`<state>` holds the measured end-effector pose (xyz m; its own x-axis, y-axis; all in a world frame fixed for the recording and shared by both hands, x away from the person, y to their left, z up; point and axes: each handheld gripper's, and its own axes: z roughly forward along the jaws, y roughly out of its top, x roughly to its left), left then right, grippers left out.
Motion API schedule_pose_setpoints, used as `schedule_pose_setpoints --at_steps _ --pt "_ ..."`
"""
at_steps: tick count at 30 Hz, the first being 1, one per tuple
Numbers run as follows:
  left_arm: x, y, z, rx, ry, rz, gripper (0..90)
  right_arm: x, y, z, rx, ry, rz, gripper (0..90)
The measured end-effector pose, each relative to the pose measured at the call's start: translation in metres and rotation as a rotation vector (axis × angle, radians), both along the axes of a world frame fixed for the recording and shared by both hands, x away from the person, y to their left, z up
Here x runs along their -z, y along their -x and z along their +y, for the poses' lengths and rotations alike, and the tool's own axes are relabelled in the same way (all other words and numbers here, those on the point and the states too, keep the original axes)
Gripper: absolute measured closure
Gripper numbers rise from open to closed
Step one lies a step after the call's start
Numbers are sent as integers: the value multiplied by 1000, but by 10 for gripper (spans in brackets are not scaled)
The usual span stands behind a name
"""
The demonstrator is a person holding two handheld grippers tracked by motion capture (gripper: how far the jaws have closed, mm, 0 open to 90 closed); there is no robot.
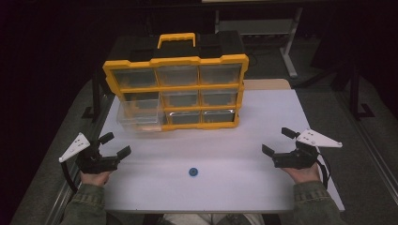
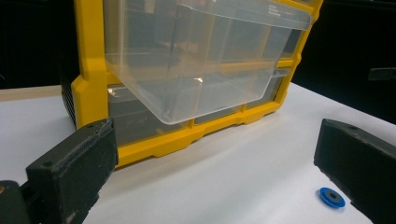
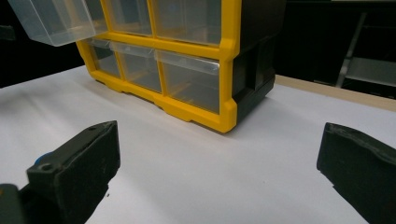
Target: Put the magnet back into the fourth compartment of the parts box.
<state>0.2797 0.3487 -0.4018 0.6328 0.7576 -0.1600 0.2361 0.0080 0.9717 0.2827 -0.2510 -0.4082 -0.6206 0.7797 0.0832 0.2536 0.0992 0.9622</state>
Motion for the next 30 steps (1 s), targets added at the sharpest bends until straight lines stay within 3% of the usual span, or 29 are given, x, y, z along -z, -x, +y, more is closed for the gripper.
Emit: schedule_pose_setpoints --at_steps 16,21,30 --pt "-3 5 -2 17 -4 -7 0 1 -2 -2 20 19 23 0" --pt "-7 6 -8 37 -73 0 0 1 -3 -1 19 19 30 0" --pt "-13 5 -17 62 -130 5 0 3 -4 -1 18 20 39 0"
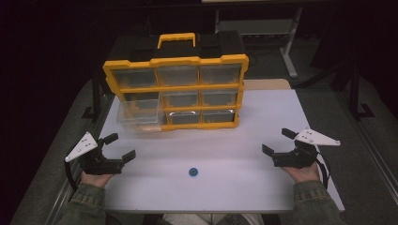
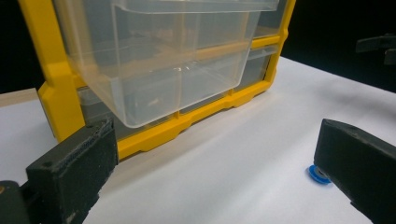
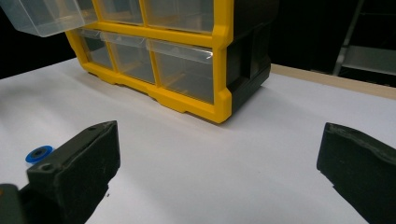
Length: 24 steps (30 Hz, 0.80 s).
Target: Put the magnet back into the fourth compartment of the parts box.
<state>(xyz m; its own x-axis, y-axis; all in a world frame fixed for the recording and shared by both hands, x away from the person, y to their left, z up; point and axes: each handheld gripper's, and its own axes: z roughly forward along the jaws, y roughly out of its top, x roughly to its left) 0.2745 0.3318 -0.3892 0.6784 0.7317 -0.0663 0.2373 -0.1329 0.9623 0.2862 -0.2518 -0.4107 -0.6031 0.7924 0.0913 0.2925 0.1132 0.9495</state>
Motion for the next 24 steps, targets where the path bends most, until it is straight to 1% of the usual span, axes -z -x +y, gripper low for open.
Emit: schedule_pose_setpoints --at_steps 5,8,10,12,13,15,20,24 --pt "-3 0 -8 23 -43 1 0 0 0 0 -3 1 7 0" --pt "-3 -1 -12 32 -50 3 0 0 0 0 -6 0 10 0" --pt "-5 -2 -18 54 -70 3 0 0 0 1 -8 1 10 0" --pt "-6 -2 -20 60 -72 3 0 1 0 1 -8 1 9 0" --pt "-7 -3 -23 72 -81 2 0 1 0 1 -10 1 10 0" --pt "-8 -3 -27 82 -83 1 0 1 0 1 -11 1 12 0" --pt "-10 -4 -33 105 -106 2 0 1 0 2 -16 4 17 0" --pt "-10 -4 -36 114 -109 4 0 1 -1 2 -19 5 19 0"
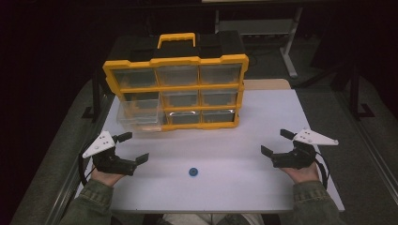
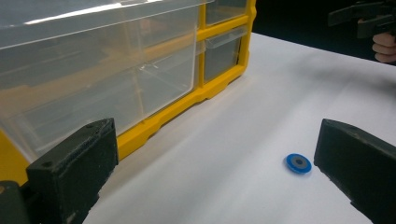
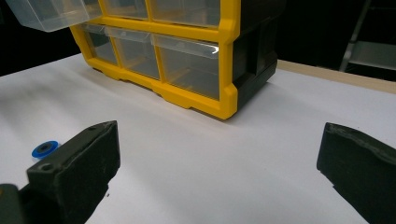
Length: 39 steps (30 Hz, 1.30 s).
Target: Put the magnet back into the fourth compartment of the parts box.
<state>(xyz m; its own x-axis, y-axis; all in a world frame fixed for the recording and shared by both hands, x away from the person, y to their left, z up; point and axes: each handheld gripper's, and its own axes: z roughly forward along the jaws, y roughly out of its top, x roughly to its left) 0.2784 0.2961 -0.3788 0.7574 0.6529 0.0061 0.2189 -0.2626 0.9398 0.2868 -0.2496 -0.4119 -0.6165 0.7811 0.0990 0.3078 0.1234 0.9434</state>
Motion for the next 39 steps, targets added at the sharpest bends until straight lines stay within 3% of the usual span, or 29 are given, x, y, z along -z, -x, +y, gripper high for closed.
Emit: schedule_pose_setpoints --at_steps 12,39 --pt "-1 -1 -19 62 -72 -3 0 0 0 1 -4 2 5 0" --pt "2 -9 -60 186 -133 48 0 1 0 2 -10 10 14 0"
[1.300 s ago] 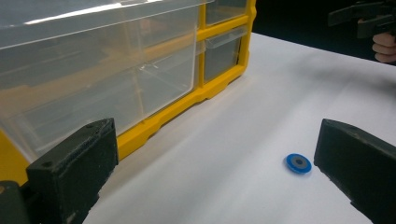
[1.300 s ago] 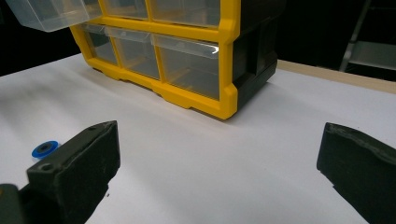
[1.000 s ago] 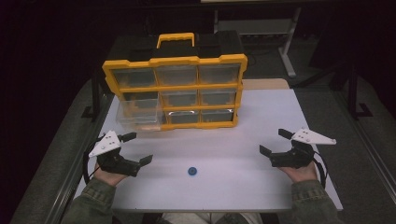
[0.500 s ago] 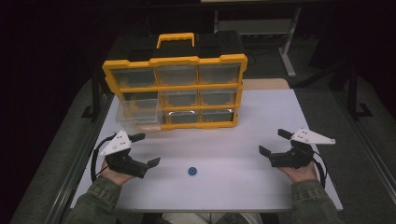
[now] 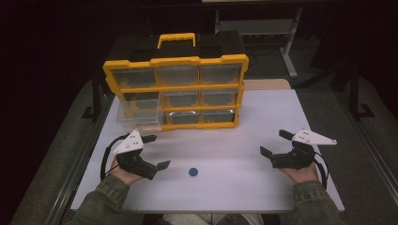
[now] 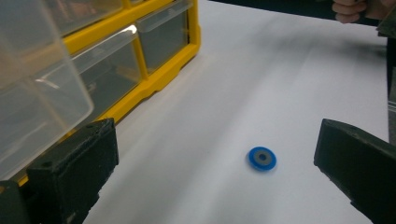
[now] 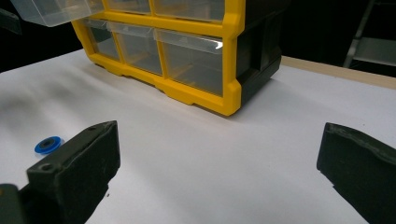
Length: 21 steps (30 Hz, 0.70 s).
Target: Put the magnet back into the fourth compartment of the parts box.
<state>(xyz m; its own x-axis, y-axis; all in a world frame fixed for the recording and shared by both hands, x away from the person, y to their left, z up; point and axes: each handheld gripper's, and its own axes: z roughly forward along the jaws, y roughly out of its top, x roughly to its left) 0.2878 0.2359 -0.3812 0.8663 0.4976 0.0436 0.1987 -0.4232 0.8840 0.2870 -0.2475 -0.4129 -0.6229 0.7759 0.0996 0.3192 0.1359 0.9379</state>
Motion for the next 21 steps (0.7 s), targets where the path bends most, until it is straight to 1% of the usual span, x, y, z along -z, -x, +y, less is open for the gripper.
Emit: schedule_pose_setpoints --at_steps 3,5,7,9,15,21 --pt "-1 -1 -7 21 -5 2 0 0 0 1 -3 4 2 0" --pt "-1 -2 -9 23 -9 5 0 0 0 1 -3 6 2 0" --pt "-1 -4 -15 36 -22 17 0 0 0 1 -4 8 1 0" --pt "-1 -4 -17 39 -24 19 0 0 0 1 -4 8 1 0" --pt "0 -8 -33 84 -52 34 0 0 0 1 -4 8 2 0" --pt "2 -8 -42 113 -79 47 0 0 0 1 -3 8 2 0"
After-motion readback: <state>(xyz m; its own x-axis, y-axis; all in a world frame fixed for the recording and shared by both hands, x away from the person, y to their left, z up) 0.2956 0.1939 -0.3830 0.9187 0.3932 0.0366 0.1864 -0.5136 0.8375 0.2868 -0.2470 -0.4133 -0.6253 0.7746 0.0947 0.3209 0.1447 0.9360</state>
